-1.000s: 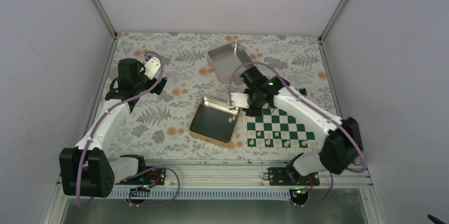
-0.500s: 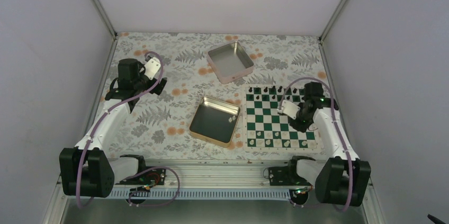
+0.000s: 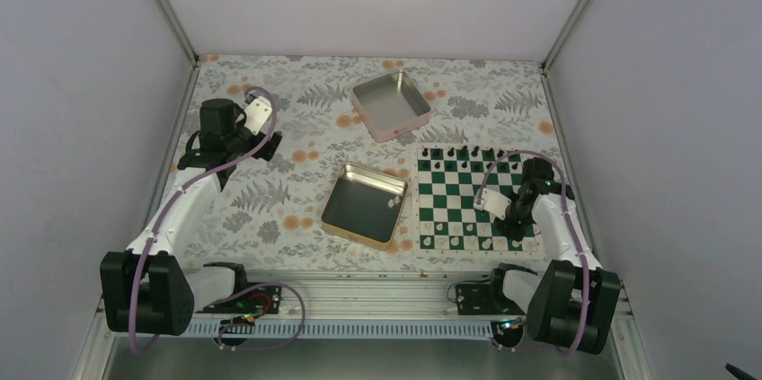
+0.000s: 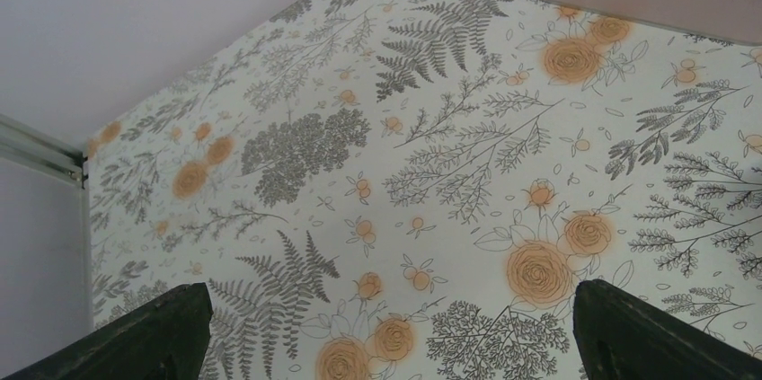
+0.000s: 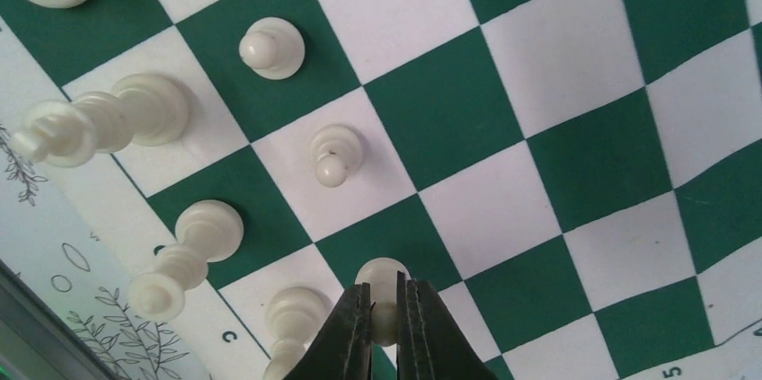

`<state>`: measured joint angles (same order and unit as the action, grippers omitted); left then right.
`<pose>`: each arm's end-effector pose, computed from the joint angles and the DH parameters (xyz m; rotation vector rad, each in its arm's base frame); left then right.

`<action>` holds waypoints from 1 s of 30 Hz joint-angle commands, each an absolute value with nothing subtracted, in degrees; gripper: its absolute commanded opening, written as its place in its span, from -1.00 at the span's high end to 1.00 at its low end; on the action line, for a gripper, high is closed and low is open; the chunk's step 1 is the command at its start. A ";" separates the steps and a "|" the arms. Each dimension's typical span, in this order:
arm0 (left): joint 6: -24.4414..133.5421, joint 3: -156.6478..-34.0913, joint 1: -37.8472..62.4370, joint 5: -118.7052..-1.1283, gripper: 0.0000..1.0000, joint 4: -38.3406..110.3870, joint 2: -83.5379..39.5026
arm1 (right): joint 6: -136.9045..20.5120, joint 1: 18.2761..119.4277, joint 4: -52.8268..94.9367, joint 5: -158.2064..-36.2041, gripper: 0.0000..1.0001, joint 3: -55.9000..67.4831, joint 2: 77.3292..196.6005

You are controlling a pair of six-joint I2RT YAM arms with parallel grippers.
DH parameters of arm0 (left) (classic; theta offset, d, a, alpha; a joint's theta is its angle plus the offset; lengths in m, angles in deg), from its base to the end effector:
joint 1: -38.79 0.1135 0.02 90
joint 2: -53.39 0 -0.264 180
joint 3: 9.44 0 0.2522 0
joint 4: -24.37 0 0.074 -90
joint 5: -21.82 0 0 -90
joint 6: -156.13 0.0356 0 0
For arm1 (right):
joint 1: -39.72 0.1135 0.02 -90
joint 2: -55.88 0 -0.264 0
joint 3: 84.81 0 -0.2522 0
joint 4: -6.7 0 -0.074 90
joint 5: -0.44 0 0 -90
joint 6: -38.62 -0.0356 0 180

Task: Set up the chess pieces on the board
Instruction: Place the chess piece on the chessboard.

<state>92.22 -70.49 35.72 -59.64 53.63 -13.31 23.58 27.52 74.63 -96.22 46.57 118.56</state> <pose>0.2555 -0.0190 0.2686 0.6285 2.0803 0.0671 0.1560 -0.0295 0.1785 -1.5518 2.5211 -0.0181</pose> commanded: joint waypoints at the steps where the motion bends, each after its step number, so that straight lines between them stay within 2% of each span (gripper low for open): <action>1: 91.62 -72.33 35.50 -60.62 -1.00 54.21 -13.60 | 24.83 26.78 73.46 -96.64 0.92 46.65 118.33; 30: 91.26 -73.14 35.39 -59.59 -1.00 55.64 -13.72 | 24.64 25.40 69.03 -97.56 0.91 49.26 121.56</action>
